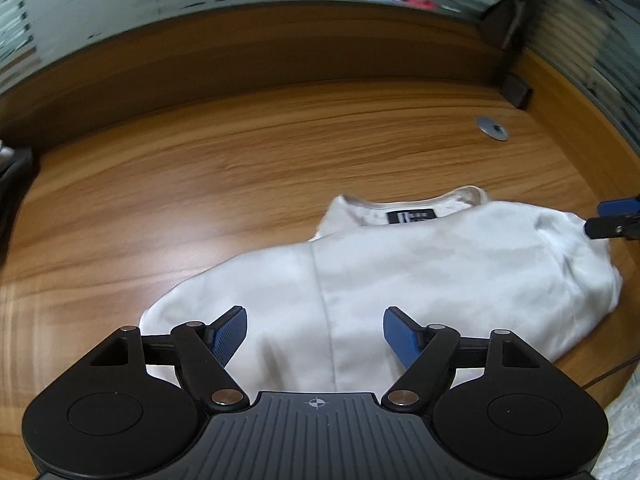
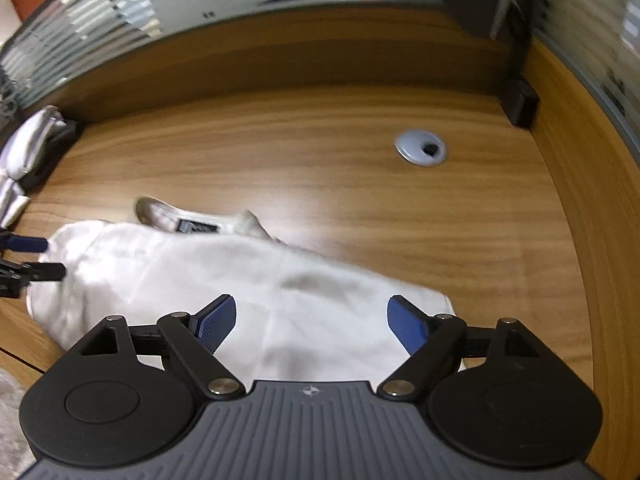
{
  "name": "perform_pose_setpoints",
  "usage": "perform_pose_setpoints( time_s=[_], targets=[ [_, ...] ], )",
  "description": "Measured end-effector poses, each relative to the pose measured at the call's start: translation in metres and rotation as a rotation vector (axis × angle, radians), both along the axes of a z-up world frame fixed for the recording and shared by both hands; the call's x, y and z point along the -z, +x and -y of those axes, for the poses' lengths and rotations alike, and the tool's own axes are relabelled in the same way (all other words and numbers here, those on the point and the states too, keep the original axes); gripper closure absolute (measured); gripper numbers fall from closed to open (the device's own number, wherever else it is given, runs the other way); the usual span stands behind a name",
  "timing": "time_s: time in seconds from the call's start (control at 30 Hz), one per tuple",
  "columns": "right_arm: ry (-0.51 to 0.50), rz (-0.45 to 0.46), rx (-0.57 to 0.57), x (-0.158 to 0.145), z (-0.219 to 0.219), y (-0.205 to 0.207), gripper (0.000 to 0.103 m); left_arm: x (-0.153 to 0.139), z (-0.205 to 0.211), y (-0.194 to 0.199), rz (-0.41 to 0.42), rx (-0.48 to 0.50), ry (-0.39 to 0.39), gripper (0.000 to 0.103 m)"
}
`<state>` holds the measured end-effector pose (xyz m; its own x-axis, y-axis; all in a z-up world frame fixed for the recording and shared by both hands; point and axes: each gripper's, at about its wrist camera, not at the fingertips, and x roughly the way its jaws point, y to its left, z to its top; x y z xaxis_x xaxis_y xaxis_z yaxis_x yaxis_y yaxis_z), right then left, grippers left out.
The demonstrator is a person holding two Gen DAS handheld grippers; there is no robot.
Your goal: Fold clothes
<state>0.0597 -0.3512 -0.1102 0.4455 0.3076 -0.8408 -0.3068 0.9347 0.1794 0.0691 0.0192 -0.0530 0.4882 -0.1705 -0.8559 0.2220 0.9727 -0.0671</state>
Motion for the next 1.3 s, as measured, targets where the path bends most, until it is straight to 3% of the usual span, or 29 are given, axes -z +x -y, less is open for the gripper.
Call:
perform_pose_setpoints(
  time_s=[0.33, 0.53, 0.63, 0.73, 0.83, 0.9, 0.93, 1.03, 1.3],
  targets=[
    [-0.036, -0.067, 0.051, 0.013, 0.025, -0.023, 0.016, 0.012, -0.049, -0.022, -0.049, -0.119, 0.018, 0.023],
    [-0.045, -0.065, 0.004, 0.007, 0.010, -0.019, 0.016, 0.026, -0.089, -0.043, -0.113, -0.232, -0.048, 0.024],
    [-0.044, -0.053, -0.042, 0.001, -0.005, -0.013, 0.015, 0.035, -0.102, -0.048, -0.144, -0.285, -0.127, 0.027],
    [-0.050, -0.041, -0.086, -0.005, -0.021, -0.008, 0.015, 0.042, -0.108, -0.047, -0.174, -0.322, -0.234, 0.037],
    [-0.053, -0.031, -0.114, -0.010, -0.034, -0.004, 0.015, 0.048, -0.109, -0.045, -0.183, -0.330, -0.316, 0.054],
    [-0.053, -0.027, -0.130, -0.015, -0.041, -0.003, 0.015, 0.048, -0.106, -0.043, -0.170, -0.341, -0.324, 0.089],
    [-0.051, -0.027, -0.141, -0.017, -0.045, -0.002, 0.015, 0.047, -0.106, -0.042, -0.164, -0.352, -0.325, 0.092],
    [-0.035, -0.040, -0.190, -0.027, -0.060, 0.001, 0.015, 0.038, -0.105, -0.043, -0.116, -0.370, -0.348, 0.093],
    [0.085, -0.113, -0.426, -0.058, -0.152, 0.022, 0.015, 0.016, -0.073, -0.050, -0.031, -0.251, -0.381, 0.093]
  ],
)
